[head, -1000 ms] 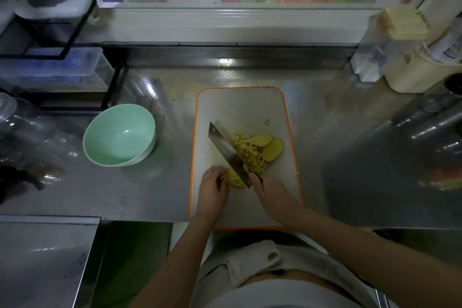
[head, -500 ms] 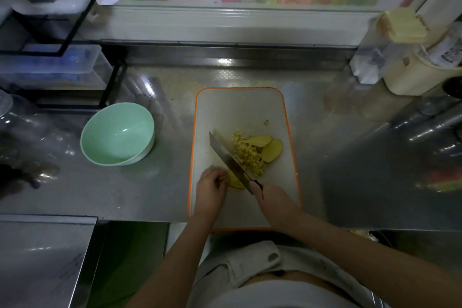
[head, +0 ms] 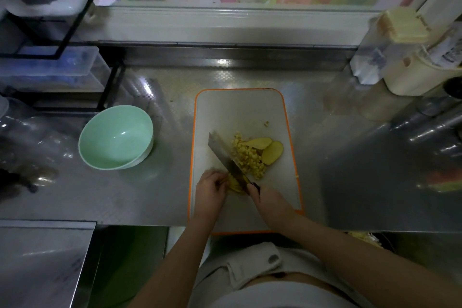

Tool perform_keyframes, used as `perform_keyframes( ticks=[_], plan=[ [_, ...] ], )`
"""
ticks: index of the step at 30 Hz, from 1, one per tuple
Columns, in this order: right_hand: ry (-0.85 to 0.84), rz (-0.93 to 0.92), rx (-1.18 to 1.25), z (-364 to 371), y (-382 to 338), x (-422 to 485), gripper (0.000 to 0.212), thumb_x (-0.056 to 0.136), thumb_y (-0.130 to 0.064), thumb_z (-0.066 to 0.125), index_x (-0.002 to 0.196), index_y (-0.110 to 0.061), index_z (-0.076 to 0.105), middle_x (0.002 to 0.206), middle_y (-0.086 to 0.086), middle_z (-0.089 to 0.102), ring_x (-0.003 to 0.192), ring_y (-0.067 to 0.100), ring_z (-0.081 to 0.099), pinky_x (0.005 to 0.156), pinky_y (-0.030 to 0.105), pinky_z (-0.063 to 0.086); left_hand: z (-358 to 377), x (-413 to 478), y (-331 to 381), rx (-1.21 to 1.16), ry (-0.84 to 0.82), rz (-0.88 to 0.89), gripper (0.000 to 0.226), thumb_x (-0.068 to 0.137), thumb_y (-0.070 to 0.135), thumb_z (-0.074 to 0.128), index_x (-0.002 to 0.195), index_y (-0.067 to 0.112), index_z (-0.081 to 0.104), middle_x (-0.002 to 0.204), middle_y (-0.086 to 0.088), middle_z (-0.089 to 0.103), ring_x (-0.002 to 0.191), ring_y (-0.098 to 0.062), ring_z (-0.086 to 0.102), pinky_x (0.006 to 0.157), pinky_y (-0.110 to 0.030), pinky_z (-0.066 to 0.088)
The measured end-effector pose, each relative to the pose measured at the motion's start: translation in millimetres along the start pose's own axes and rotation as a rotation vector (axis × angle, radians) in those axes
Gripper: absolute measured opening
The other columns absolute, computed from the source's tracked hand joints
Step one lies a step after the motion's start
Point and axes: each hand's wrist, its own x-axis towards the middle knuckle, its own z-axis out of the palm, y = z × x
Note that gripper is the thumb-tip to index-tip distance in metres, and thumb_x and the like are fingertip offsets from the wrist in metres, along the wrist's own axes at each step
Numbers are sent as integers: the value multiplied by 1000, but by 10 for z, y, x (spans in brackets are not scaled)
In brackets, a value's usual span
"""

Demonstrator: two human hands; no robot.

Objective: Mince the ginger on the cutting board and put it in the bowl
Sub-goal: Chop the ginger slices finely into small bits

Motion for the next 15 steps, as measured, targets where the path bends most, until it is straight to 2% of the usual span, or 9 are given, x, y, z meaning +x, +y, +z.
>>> perform_keyframes(
  ticks=[2,5,6,9,10,13,15],
  plan=[
    [2,2,13,-49,25,18,52,100,-43,26,103,-1,57,80,6,53,92,31,60,72,28,36,1,-8,4,-1,4,10,16,76,-4,66,90,0,71,91,-14,66,86,-19,55,75,4,27],
    [43,-56,-18,-116,47,46,43,101,-36,32,73,-11,53,66,3,51,79,31,58,62,26,31,18,-30,12,10,11,3,14,77,-2,66,89,1,71,90,-13,66,87,-22,57,75,-4,29],
    [51,-74,-27,-140,41,50,42,100,-37,33,72,-13,51,69,4,53,78,31,58,63,26,32,23,-34,14,10,12,-7,14,77,-2,65,90,2,71,91,-12,66,88,-23,57,75,-6,30],
    [23,-65,-11,-206,47,45,52,97,-47,28,95,-5,58,76,4,54,75,23,53,69,30,38,34,-43,8,-20,17,-25,15,77,-1,65,90,3,71,93,-11,66,89,-23,57,76,-8,30],
    [33,-56,2,-232,41,49,54,97,-48,28,97,-3,58,78,7,55,74,23,53,68,32,39,33,-47,8,-27,16,-25,15,77,-1,65,90,4,71,93,-11,66,90,-23,57,76,-8,31],
    [81,-89,-5,-286,19,58,43,100,-38,31,89,-6,57,72,13,54,67,32,55,60,39,39,21,-57,-7,-42,18,-14,15,79,0,65,91,5,71,96,-10,66,91,-21,57,78,-8,32],
    [89,-81,21,-319,-19,38,35,100,-40,28,77,-23,50,67,2,48,59,16,47,56,28,37,8,-67,-7,-65,14,-11,14,81,2,65,93,6,70,98,-8,65,91,-15,53,79,-5,30]
  ],
)
